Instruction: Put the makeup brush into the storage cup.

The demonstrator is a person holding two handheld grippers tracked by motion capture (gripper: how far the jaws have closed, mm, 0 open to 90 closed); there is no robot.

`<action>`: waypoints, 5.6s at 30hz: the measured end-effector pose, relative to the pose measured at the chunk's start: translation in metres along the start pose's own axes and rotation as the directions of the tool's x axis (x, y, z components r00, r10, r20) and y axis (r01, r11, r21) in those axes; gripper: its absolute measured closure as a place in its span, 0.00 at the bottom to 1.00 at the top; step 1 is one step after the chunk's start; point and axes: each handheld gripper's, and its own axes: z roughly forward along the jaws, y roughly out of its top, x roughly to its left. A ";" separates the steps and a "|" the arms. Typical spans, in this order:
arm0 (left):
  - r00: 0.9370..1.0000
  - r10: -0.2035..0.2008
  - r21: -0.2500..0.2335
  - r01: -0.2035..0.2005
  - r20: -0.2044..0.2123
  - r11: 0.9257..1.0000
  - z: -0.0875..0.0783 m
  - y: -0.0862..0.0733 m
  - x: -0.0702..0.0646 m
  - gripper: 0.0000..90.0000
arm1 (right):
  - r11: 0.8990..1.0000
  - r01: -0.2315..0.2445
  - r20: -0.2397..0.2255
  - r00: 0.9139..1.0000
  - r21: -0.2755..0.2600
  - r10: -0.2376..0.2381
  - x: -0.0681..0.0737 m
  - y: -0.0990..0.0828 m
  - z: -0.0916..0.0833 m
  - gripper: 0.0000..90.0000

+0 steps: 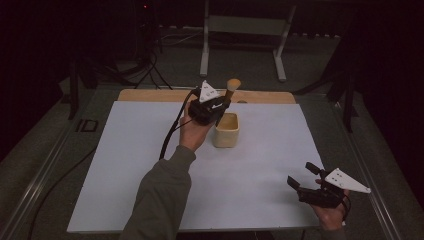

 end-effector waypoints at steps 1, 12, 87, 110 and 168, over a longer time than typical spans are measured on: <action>1.000 0.000 0.001 0.000 0.000 1.000 0.001 0.000 0.000 0.83 | 1.000 0.000 0.001 1.000 -0.001 0.000 0.000 0.000 0.000 0.11; 1.000 -0.008 -0.001 0.008 0.004 1.000 0.006 0.001 -0.003 0.83 | 1.000 0.000 0.000 1.000 -0.004 0.000 0.000 0.000 -0.001 0.11; 0.996 -0.091 0.107 0.091 -0.007 0.990 0.027 -0.020 0.002 0.06 | 1.000 -0.001 0.003 1.000 -0.003 0.001 0.000 0.000 -0.001 0.11; 0.996 -0.079 0.122 0.085 -0.049 0.989 0.018 -0.018 0.007 0.07 | 1.000 0.002 0.004 1.000 -0.001 -0.002 0.000 0.000 0.000 0.11; 0.984 -0.117 0.054 0.125 -0.134 0.991 -0.100 -0.072 0.049 0.07 | 1.000 0.014 0.010 1.000 0.003 -0.014 0.001 -0.001 0.001 0.11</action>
